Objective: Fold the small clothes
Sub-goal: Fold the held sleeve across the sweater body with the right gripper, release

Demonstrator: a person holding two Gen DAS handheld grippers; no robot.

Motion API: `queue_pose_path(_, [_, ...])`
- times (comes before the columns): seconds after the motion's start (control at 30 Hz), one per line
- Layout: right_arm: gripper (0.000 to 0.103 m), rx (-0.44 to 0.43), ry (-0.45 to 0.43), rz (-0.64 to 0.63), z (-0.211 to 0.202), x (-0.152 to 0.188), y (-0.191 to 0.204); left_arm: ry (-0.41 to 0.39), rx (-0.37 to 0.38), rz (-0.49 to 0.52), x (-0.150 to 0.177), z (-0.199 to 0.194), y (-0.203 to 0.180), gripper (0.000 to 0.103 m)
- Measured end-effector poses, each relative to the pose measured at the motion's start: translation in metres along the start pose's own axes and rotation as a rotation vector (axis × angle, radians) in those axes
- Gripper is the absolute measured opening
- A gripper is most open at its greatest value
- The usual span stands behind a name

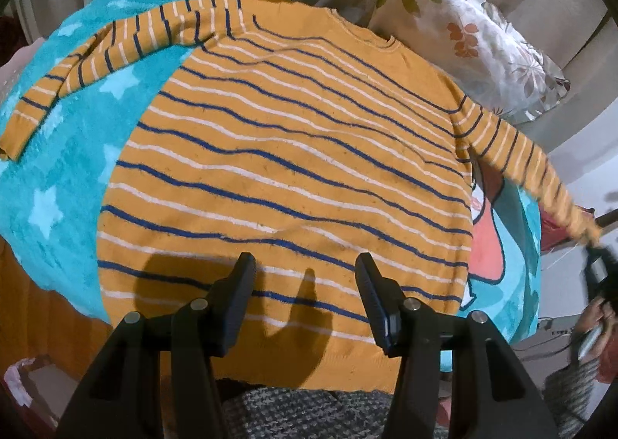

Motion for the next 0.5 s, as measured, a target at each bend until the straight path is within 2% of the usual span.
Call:
queue_pose_path(0.13, [0.007, 0.154, 0.120, 0.186, 0.035, 0.048, -0.091, 0.020, -0.009, -0.002, 0.000, 0.007, 0.004, 0.052])
queue_pose_path(0.2, [0.010, 0.185, 0.143, 0.240, 0.040, 0.060, -0.118, 0.026, -0.015, 0.004, 0.000, 0.008, 0.003, 0.052])
queue_pose_path(0.27, [0.010, 0.181, 0.128, 0.256, 0.036, 0.061, -0.122, 0.031, -0.023, 0.012, 0.001, 0.010, 0.001, 0.052])
queue_pose_path(0.4, [0.032, 0.191, 0.103, 0.232, 0.033, 0.054, -0.119, 0.047, -0.029, 0.013, 0.005, 0.013, 0.002, 0.052])
queue_pose_path(0.5, [0.034, 0.211, 0.101, 0.255, 0.038, 0.051, -0.124, 0.053, -0.036, 0.007, 0.007, 0.013, 0.005, 0.052])
Point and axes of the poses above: each gripper's, at about its wrist camera, not at the fingertips, and z roughly the way its jaws point, y to its left, x to its underside, the point moved 7 cm from there along z, roughly the way its jaws point, and after that the axes turned 4 degrees about -y, right-handed, at the moved point
